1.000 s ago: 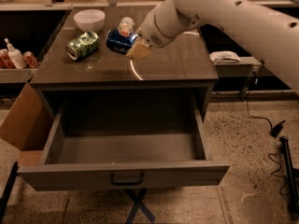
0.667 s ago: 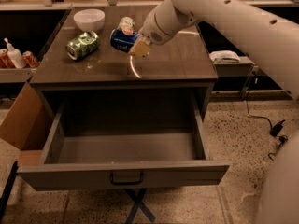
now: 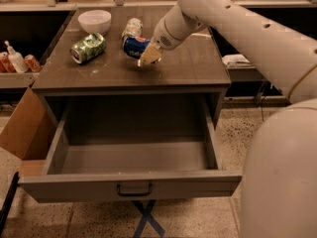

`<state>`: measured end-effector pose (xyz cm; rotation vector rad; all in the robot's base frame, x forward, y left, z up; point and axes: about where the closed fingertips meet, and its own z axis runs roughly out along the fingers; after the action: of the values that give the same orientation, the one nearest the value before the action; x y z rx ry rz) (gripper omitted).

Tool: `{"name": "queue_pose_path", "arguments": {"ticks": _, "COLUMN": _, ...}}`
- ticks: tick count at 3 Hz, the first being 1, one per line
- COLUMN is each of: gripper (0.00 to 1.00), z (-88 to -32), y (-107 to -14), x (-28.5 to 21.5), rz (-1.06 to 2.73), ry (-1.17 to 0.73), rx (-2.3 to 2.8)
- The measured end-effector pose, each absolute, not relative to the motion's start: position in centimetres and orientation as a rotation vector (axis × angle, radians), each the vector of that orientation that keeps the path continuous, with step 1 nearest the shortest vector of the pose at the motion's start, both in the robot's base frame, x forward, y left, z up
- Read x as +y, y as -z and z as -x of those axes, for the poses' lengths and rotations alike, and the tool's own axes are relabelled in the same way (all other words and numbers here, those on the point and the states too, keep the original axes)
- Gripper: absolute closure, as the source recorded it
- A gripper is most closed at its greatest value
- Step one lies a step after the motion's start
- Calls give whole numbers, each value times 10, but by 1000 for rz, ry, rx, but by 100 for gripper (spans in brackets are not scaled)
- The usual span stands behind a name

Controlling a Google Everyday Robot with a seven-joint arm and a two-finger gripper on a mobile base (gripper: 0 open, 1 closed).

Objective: Pick pepsi can from top drawer and place on counter

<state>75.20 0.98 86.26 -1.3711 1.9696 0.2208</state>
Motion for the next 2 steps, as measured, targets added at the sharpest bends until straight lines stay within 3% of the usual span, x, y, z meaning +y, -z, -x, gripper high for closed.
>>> {"name": "queue_pose_path", "arguments": {"ticks": 2, "gripper": 34, "z": -762, "y": -853, "x": 10, "rz": 1337, "ry": -244, "rx": 2015}}
